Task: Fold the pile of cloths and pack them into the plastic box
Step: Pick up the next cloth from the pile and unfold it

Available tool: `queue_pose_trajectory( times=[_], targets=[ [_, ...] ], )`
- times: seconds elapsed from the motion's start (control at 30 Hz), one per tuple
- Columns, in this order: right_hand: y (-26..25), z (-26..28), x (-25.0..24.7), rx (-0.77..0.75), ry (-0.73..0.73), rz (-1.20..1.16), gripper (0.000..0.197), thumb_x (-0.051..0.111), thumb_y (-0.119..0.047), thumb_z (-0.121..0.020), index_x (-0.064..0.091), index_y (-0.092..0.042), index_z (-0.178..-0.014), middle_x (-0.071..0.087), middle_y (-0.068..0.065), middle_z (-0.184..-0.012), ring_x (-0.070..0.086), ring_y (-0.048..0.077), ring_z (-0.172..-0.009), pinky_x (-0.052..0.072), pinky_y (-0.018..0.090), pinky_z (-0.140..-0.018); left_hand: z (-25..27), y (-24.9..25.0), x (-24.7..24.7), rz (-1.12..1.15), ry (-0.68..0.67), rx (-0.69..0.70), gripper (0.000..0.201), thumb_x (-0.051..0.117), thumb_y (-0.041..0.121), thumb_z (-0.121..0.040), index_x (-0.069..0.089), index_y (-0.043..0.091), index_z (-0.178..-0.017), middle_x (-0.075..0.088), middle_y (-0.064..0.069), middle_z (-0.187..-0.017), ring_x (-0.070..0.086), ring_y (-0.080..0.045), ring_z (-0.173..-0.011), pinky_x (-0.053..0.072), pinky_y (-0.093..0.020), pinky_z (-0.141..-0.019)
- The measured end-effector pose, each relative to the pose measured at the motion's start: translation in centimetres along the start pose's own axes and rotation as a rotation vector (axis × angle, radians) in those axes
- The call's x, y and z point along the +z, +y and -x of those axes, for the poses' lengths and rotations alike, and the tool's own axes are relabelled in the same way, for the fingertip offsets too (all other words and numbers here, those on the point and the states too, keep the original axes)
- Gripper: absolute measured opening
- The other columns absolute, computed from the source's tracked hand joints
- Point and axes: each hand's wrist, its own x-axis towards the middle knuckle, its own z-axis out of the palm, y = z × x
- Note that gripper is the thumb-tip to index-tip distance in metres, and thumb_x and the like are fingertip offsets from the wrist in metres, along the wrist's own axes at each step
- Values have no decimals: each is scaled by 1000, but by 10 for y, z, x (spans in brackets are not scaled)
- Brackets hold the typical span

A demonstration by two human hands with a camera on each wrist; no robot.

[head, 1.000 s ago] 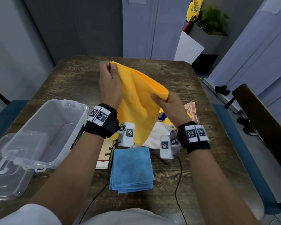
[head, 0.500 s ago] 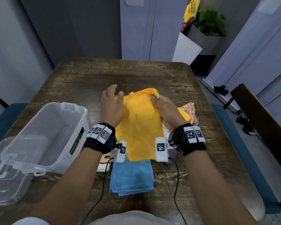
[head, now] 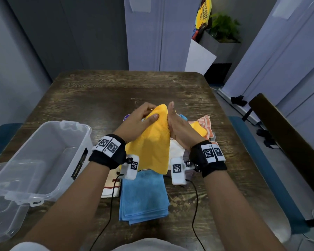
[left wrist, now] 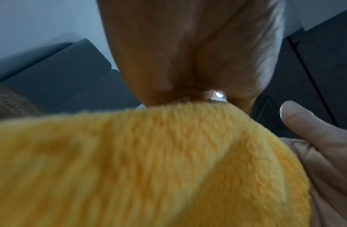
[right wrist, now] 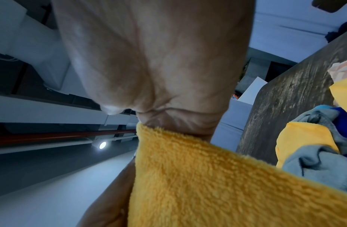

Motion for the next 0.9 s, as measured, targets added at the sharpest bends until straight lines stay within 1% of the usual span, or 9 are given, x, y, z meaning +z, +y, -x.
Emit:
queue_pose_trajectory(
  times=[0.07, 0.13, 0.2, 0.27, 0.37, 0.47, 0.63, 0.77, 0.9],
  targets=[
    [-3, 3, -3, -11, 24, 22, 57, 12, -54, -105, 54, -27, -78, 61, -18, -50, 61, -8, -54, 48, 8, -60, -1, 6, -3, 5, -60, -9, 33, 54, 39, -102, 54, 25, -132, 66, 3, -119, 65, -10, -108, 55, -30, -88],
    [-20, 17, 5, -42, 67, 26, 54, 8, -46, -108, 41, -27, -69, 47, -20, -37, 48, -8, -37, 35, 5, -44, -4, 9, -5, -96, -50, 30, 29, 53, 37, -103, 58, 21, -126, 66, 3, -111, 64, -8, -100, 53, -28, -84],
    [-16, 12, 1, -64, 60, 50, 57, 9, -49, -107, 42, -26, -67, 46, -16, -40, 45, -4, -38, 34, 5, -47, -6, 10, -5, -172, -15, 47, 19, 56, 35, -101, 59, 20, -112, 63, 6, -99, 60, -6, -87, 48, -28, -77],
    [-7, 6, 0, -90, 12, 103, 64, 18, -60, -103, 51, -17, -69, 43, 2, -54, 43, 7, -50, 36, 18, -58, -6, 14, -7, -214, 0, 52, 14, 59, 35, -100, 54, 22, -99, 55, 9, -86, 52, 1, -73, 42, -22, -66],
    [5, 4, -1, -135, -74, 85, 58, 55, -56, -95, 62, 2, -99, 60, 28, -83, 59, 23, -73, 50, 39, -71, -6, 24, -10, -250, 59, 46, 17, 57, 32, -101, 49, 17, -98, 49, 9, -80, 45, 3, -65, 37, -22, -60],
    [28, -1, 0, -96, -90, 98, 30, 67, -18, -96, 65, -4, -122, 74, 12, -112, 71, 29, -103, 56, 48, -95, -8, 38, -21, -213, 240, 56, 15, 54, 27, -103, 47, 14, -103, 47, 10, -81, 46, 6, -67, 37, -26, -62],
    [79, -4, 9, -24, -76, 403, 37, 64, -38, -97, 70, -4, -109, 74, 12, -105, 71, 30, -95, 54, 56, -89, -10, 62, -53, -268, 487, 147, 12, 52, 25, -104, 44, 16, -104, 43, 11, -82, 42, 9, -64, 34, -10, -59],
    [119, 3, 12, 104, -114, 305, 26, 59, -28, -102, 70, -6, -106, 73, 8, -104, 69, 13, -89, 58, 36, -86, -13, 60, -77, -304, 614, 125, 13, 51, 27, -103, 45, 16, -105, 41, 11, -81, 38, 2, -64, 36, -20, -61],
    [140, 12, 10, 143, -150, 332, 25, 53, -25, -104, 62, -20, -82, 64, -7, -80, 61, 0, -68, 44, 19, -66, -10, 42, -77, -316, 658, 62, 12, 52, 25, -103, 45, 16, -104, 45, 8, -86, 43, -2, -72, 34, -9, -61]
  ],
)
